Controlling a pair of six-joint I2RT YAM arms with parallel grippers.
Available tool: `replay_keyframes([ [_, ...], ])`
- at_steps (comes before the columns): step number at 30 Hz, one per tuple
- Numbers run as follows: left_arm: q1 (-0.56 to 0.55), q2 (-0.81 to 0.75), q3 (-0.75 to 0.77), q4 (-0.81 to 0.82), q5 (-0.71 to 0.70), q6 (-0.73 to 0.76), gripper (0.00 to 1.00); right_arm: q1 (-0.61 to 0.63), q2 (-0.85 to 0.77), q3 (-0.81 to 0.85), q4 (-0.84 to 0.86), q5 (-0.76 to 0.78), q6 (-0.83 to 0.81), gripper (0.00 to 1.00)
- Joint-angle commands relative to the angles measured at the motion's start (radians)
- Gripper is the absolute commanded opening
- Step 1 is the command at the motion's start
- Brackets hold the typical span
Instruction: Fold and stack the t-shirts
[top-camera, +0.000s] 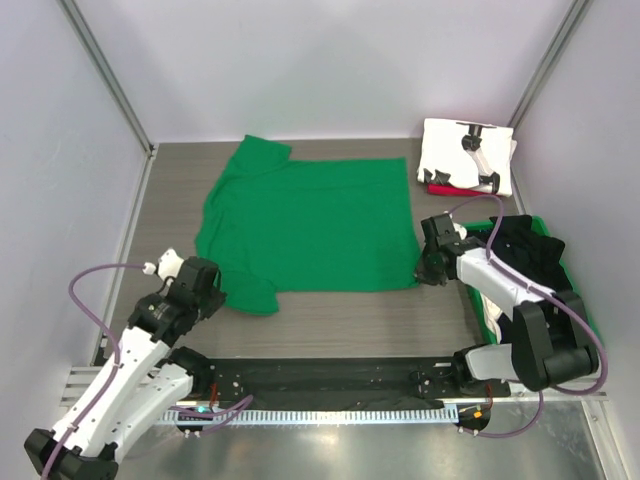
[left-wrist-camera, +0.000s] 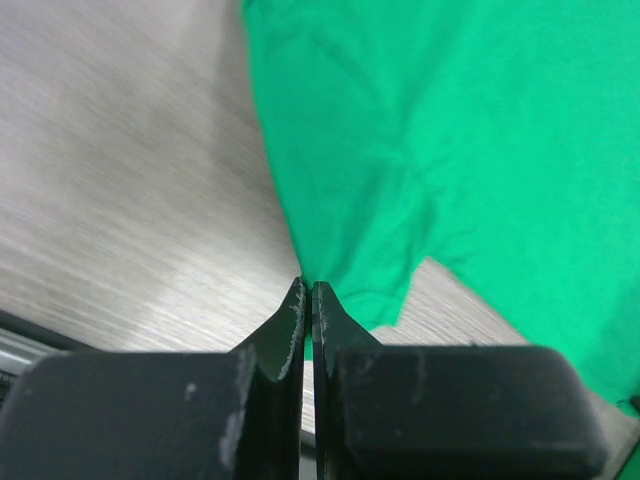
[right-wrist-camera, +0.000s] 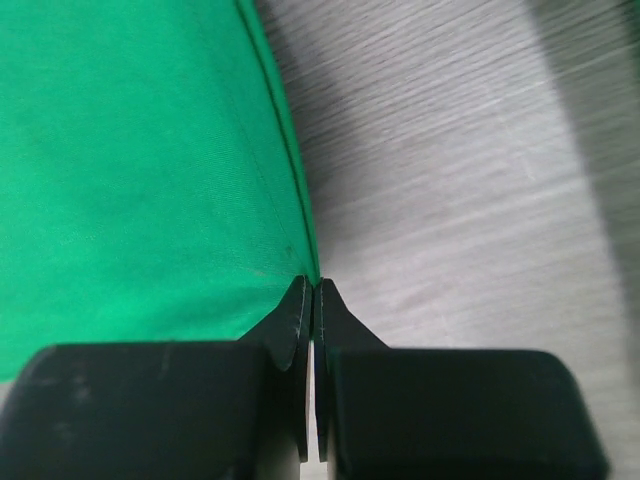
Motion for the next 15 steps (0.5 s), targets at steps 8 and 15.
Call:
replay_keyframes([
  [8,0.031,0.291,0.311,0.046,-0.013,0.257,0.00,-0.014,-0.017,0.259,-0.153,0.040,-0.081,0.01],
  [15,0.166,0.592,0.547,0.098,0.174,0.412,0.00,-0.060,0.133,0.443,-0.165,0.025,-0.128,0.01],
])
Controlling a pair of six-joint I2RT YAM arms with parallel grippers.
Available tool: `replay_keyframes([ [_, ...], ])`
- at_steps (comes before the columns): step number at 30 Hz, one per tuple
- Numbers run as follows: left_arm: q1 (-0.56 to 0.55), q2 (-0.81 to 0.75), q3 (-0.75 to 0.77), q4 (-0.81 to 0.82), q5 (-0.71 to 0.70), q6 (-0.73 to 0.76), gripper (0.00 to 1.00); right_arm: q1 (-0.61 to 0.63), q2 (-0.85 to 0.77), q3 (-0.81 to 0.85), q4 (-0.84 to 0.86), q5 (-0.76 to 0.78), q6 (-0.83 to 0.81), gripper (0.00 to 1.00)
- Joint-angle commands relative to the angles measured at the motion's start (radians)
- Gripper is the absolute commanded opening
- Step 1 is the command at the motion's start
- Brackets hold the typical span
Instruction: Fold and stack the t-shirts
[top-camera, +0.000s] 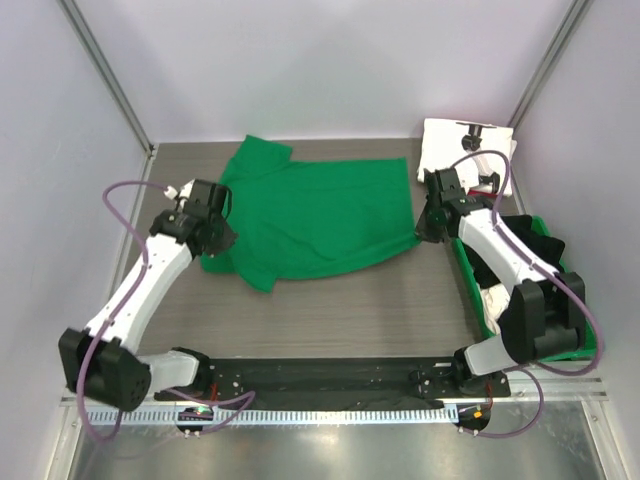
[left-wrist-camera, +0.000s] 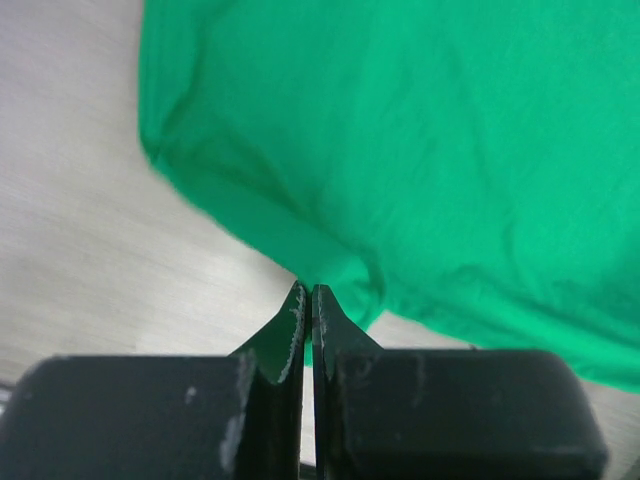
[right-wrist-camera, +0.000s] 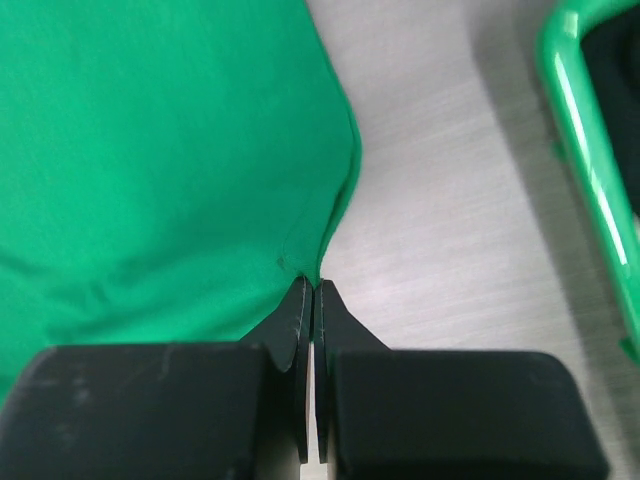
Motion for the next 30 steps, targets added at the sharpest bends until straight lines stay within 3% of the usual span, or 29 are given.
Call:
replay_keyframes([
  [1,0.055,0.115,0.128,0.052,0.083,0.125,0.00,-0.033,0.076,0.117,-0.014,0.004,-0.055,0.01],
  [7,0.158,0.384,0.406,0.004,0.113,0.244,0.00,-0.070,0.256,0.302,-0.038,-0.036,-0.076,0.01],
  [18,0.216,0.864,0.955,-0.172,0.119,0.369,0.00,-0.108,0.530,0.586,-0.086,-0.099,-0.090,0.01],
  [22,0.219,1.109,1.296,-0.281,0.130,0.418,0.00,-0.116,0.610,0.674,-0.104,-0.119,-0.081,0.01],
  [25,0.236,1.238,1.442,-0.310,0.175,0.429,0.01,-0.117,0.674,0.743,-0.130,-0.128,-0.077,0.01],
  [26,0.244,1.263,1.455,-0.306,0.193,0.420,0.06,-0.119,0.711,0.767,-0.139,-0.131,-0.076,0.09],
  [27,0.255,1.277,1.463,-0.298,0.214,0.405,0.14,-0.123,0.728,0.790,-0.147,-0.129,-0.076,0.40],
  [28,0.277,1.289,1.464,-0.300,0.250,0.390,0.39,-0.123,0.748,0.850,-0.179,-0.131,-0.081,0.52],
  [30,0.297,1.271,1.435,-0.309,0.279,0.371,0.63,-0.125,0.771,0.907,-0.230,-0.111,-0.086,0.69],
])
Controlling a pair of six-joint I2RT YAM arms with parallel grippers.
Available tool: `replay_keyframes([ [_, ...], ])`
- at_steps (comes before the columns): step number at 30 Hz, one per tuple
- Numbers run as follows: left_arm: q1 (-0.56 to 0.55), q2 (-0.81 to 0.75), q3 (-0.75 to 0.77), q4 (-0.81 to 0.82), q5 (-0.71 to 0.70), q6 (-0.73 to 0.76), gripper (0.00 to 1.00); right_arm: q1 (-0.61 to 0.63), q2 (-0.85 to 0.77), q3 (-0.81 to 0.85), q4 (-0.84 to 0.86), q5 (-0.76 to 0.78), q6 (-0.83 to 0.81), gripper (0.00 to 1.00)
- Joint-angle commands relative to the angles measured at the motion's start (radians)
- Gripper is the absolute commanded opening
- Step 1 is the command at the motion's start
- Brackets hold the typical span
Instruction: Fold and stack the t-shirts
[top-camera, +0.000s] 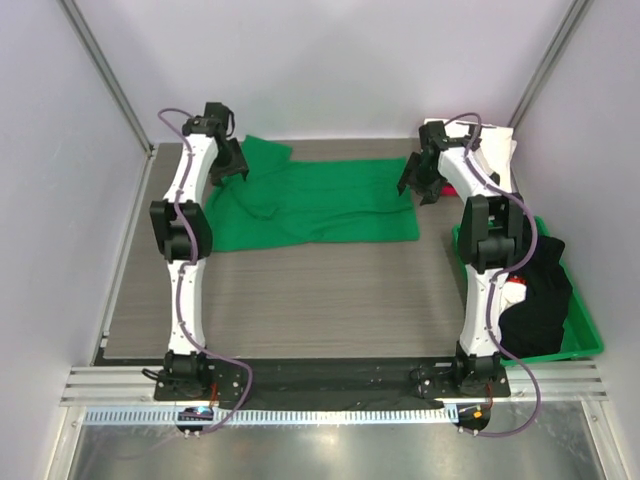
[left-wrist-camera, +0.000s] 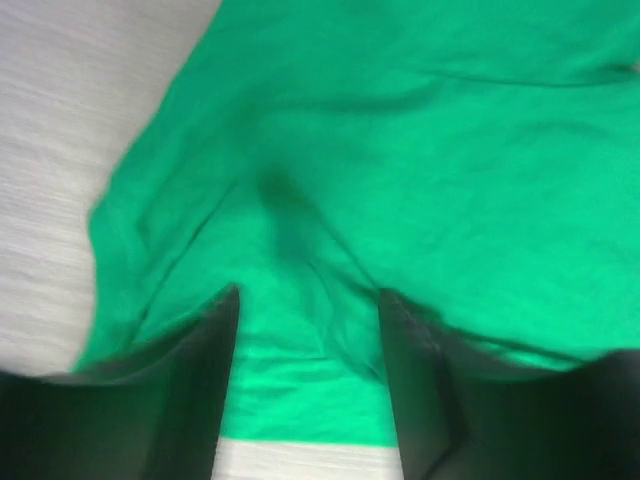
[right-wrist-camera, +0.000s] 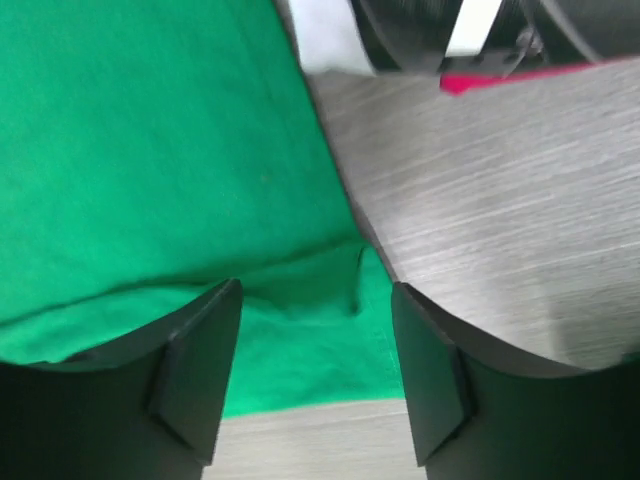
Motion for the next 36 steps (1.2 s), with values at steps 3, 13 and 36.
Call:
replay_keyframes([
  [3,0.061,-0.184,-0.205,0.003,0.042,-0.004,0.73,-0.006,-0.084,0.057,-0.075,0.040,-0.013,0.71],
  [13,0.143,-0.862,-1.218,0.455,-0.003,-0.201,0.73,-0.003,-0.415,-0.624,0.247,-0.086,0.036,0.64],
  [36,0.238,-0.844,-1.600,0.924,0.105,-0.366,0.63,-0.024,-0.285,-0.611,0.342,-0.087,0.013,0.53],
])
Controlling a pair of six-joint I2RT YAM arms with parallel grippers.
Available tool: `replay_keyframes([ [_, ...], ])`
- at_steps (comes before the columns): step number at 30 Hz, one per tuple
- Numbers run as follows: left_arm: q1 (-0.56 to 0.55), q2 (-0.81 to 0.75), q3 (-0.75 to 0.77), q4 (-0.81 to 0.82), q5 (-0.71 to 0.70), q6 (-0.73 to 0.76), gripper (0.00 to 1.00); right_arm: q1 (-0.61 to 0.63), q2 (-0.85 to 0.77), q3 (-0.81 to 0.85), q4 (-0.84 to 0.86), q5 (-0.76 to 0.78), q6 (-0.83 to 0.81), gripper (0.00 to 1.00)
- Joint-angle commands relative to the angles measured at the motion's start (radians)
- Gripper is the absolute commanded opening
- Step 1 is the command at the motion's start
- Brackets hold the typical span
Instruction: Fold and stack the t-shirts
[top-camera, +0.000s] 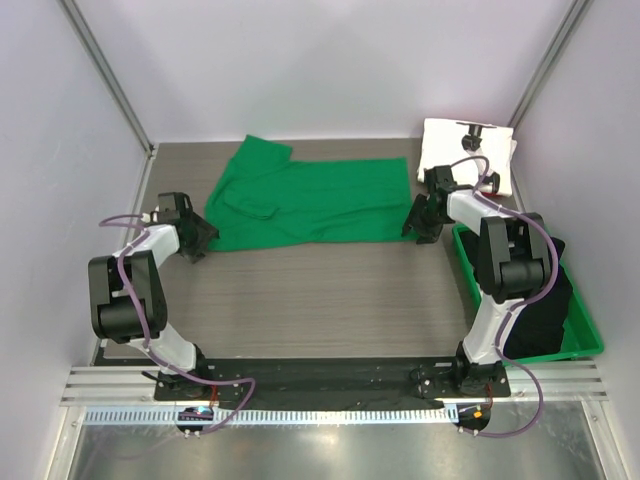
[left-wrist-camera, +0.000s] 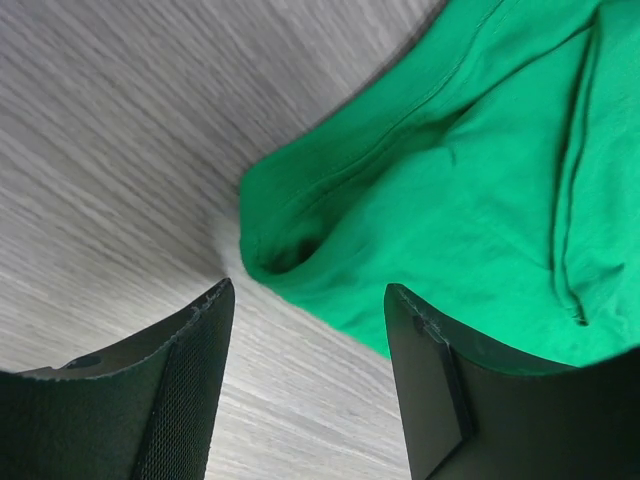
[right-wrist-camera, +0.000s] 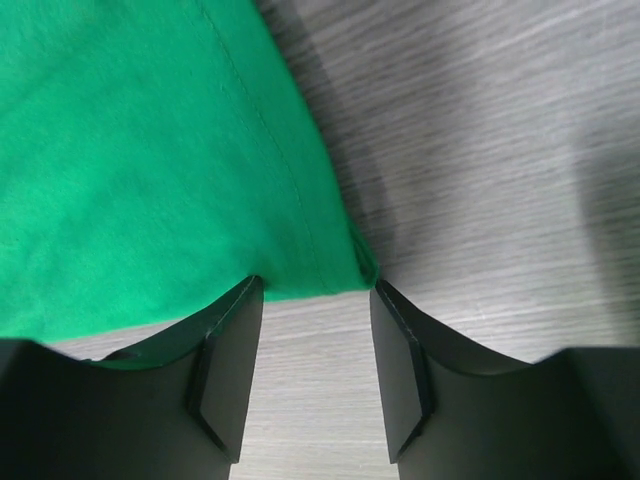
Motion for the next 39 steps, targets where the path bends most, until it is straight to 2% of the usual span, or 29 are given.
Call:
replay_keyframes([
  [1,0.005,-0.006,-0.008,0.086,-0.013,-0.020,0.63,-0.019,0.028,0.036,0.041,0.004,-0.006,0.52],
  [5,0.004,0.043,0.003,0.104,-0.014,-0.025,0.61,-0.030,0.052,0.041,0.046,-0.002,-0.009,0.49],
  [8,0.005,0.078,0.005,0.130,-0.013,-0.035,0.56,-0.035,0.061,0.045,0.047,0.009,-0.012,0.43],
  [10,0.005,0.092,0.006,0.141,-0.005,-0.040,0.49,-0.035,0.066,0.044,0.050,0.020,-0.014,0.35],
  [11,0.005,0.098,0.006,0.151,-0.001,-0.040,0.42,-0.035,0.068,0.044,0.052,0.023,-0.014,0.29],
  [12,0.005,0.099,0.008,0.158,0.003,-0.043,0.28,-0.035,0.069,0.045,0.053,0.026,-0.015,0.14],
  [13,0.005,0.100,0.011,0.156,0.004,-0.046,0.22,-0.033,0.075,0.050,0.050,0.030,-0.015,0.08],
  [14,0.005,0.097,0.015,0.153,0.004,-0.046,0.16,-0.033,0.078,0.055,0.052,0.030,-0.018,0.04],
  [15,0.005,0.092,0.035,0.145,0.003,-0.051,0.04,-0.035,0.087,0.071,0.040,0.032,-0.020,0.01],
  [17,0.004,0.085,0.083,0.069,-0.007,-0.057,0.00,-0.035,0.092,0.110,0.018,0.027,-0.025,0.01],
  [19,0.005,0.088,0.212,0.009,-0.004,-0.049,0.00,-0.035,0.100,0.233,-0.069,0.032,-0.034,0.01],
  [21,0.007,0.109,0.370,-0.167,0.009,-0.017,0.00,-0.036,0.089,0.341,-0.146,0.038,-0.046,0.01],
  [22,0.007,0.124,0.522,-0.234,-0.002,0.021,0.00,-0.036,0.077,0.420,-0.199,0.050,-0.049,0.01],
  [23,0.008,0.126,0.575,-0.337,-0.011,0.037,0.00,-0.036,0.039,0.449,-0.216,0.067,-0.052,0.01],
  [25,0.011,0.108,0.661,-0.431,-0.013,0.072,0.00,-0.041,-0.021,0.469,-0.252,0.102,-0.055,0.01],
  [27,0.011,0.082,0.646,-0.457,-0.043,0.090,0.00,-0.041,-0.065,0.431,-0.260,0.101,-0.058,0.01],
  [29,0.013,0.018,0.588,-0.451,-0.046,0.101,0.00,-0.041,-0.099,0.322,-0.243,0.086,-0.060,0.01],
  [36,0.045,-0.161,0.162,-0.396,-0.037,0.071,0.00,-0.041,-0.273,-0.055,-0.137,0.043,-0.049,0.01],
  [39,0.082,-0.231,0.062,-0.391,-0.040,0.051,0.02,-0.041,-0.363,-0.206,-0.118,0.053,-0.016,0.01],
])
